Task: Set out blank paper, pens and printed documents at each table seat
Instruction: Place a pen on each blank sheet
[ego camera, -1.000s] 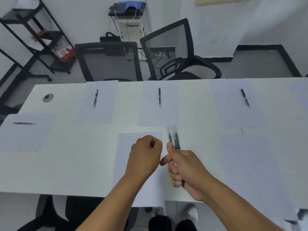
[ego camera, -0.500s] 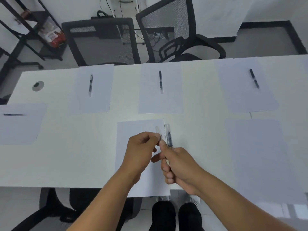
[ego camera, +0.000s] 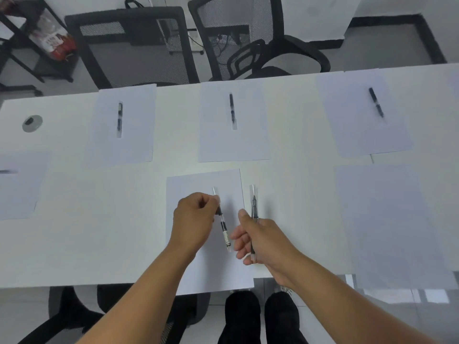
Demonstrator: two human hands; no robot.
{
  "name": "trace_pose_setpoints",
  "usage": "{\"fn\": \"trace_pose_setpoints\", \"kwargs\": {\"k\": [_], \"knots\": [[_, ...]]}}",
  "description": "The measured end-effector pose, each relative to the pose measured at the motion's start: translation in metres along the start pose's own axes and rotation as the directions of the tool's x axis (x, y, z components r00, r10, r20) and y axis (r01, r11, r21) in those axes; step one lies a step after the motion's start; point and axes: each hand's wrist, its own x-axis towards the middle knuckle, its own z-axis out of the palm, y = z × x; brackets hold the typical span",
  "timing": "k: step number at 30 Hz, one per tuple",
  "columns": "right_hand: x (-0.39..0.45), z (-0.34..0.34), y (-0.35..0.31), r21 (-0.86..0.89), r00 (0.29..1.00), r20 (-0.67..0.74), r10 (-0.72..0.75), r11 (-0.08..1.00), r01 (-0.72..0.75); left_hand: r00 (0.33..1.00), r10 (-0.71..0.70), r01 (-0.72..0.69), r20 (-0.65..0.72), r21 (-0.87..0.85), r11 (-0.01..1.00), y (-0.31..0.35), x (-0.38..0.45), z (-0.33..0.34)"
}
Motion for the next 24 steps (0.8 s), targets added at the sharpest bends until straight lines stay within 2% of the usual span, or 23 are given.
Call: {"fn": "trace_pose_setpoints", "kwargs": {"k": [3,11,16,24], "knots": [[0.002,-0.008,0.005,-0.015,0.999,-0.037,0.013,1.0,-0.014,0.999,-0.034,0.034,0.009,0.074,0.997,-0.014,0.013,0.004],[0.009,-0.017,0.013,-0.048,0.998,-0.053,0.038,0.998,-0.04,1.0,-0.016,0.021,-0.02,0.28,0.96,-0.037,0.037,0.008],[0.01,-0.014,0.018,-0.073,0.997,-0.05,0.052,0.996,-0.055,0.998,0.034,-0.018,-0.043,0.329,0.944,-0.046,0.042,0.011],[0.012,-0.011,0.021,-0.1,0.997,-0.036,0.071,0.992,-0.074,0.997,0.051,-0.032,-0.054,0.302,0.953,-0.05,0.044,0.013]]}}
